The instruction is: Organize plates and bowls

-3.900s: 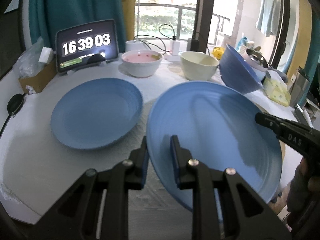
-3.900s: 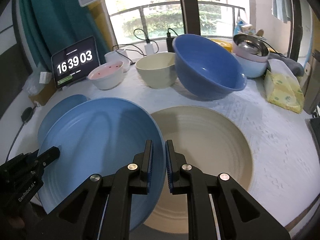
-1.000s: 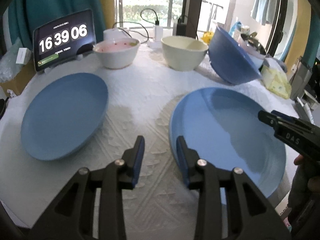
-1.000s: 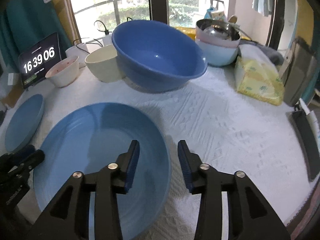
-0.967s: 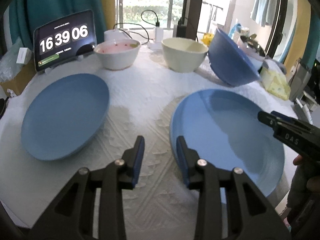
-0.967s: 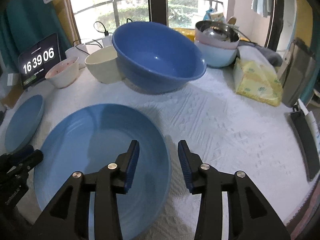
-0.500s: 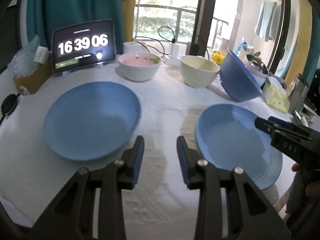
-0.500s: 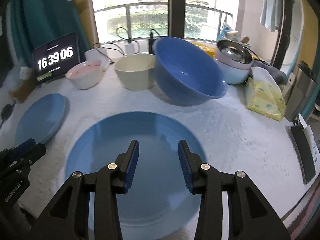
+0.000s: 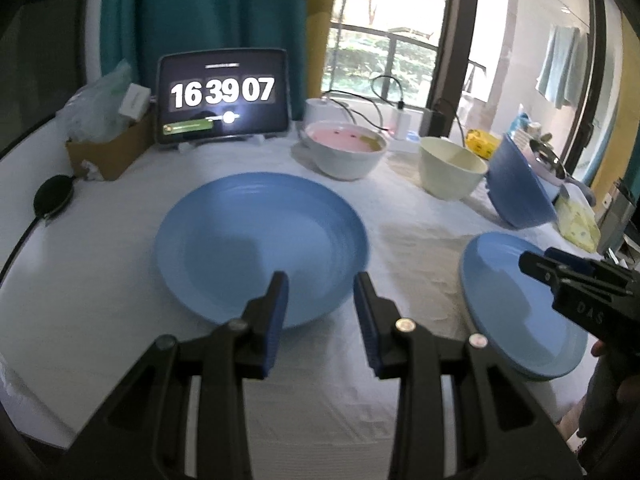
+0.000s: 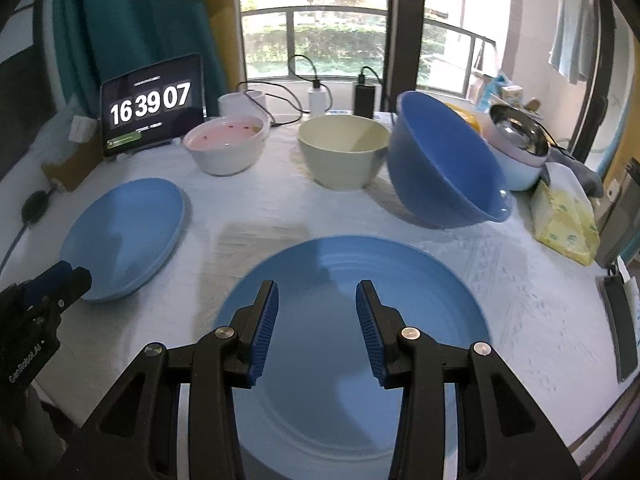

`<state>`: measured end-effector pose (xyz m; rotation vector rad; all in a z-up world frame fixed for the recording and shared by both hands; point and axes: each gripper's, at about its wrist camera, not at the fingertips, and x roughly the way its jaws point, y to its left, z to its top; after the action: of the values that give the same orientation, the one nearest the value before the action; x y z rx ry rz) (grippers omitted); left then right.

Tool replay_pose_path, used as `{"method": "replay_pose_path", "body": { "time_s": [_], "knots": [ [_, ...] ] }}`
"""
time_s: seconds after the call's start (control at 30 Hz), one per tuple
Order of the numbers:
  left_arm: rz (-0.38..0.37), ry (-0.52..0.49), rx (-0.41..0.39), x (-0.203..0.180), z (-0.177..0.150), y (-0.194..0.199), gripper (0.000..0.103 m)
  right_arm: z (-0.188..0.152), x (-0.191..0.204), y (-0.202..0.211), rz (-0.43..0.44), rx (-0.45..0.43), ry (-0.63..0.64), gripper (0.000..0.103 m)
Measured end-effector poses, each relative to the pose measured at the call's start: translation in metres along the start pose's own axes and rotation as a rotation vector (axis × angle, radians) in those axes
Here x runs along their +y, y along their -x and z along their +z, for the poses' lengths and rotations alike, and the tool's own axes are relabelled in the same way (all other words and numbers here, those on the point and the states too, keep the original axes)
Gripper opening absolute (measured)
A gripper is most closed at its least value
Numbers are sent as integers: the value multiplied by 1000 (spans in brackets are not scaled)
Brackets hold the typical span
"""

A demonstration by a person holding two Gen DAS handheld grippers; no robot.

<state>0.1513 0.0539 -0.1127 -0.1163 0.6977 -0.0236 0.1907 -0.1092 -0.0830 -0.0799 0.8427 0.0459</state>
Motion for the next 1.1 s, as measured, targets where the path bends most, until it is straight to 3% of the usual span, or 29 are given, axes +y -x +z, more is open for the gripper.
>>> {"method": "replay_pose_path", "body": {
  "time_s": [0.77, 1.1],
  "knots": [
    [107, 91, -14, 74, 9, -15, 35, 21, 64, -26, 88, 14, 90, 43],
    [119, 126, 30, 93, 11, -35, 35, 27, 86, -45, 130, 44, 111, 43]
  ]
}}
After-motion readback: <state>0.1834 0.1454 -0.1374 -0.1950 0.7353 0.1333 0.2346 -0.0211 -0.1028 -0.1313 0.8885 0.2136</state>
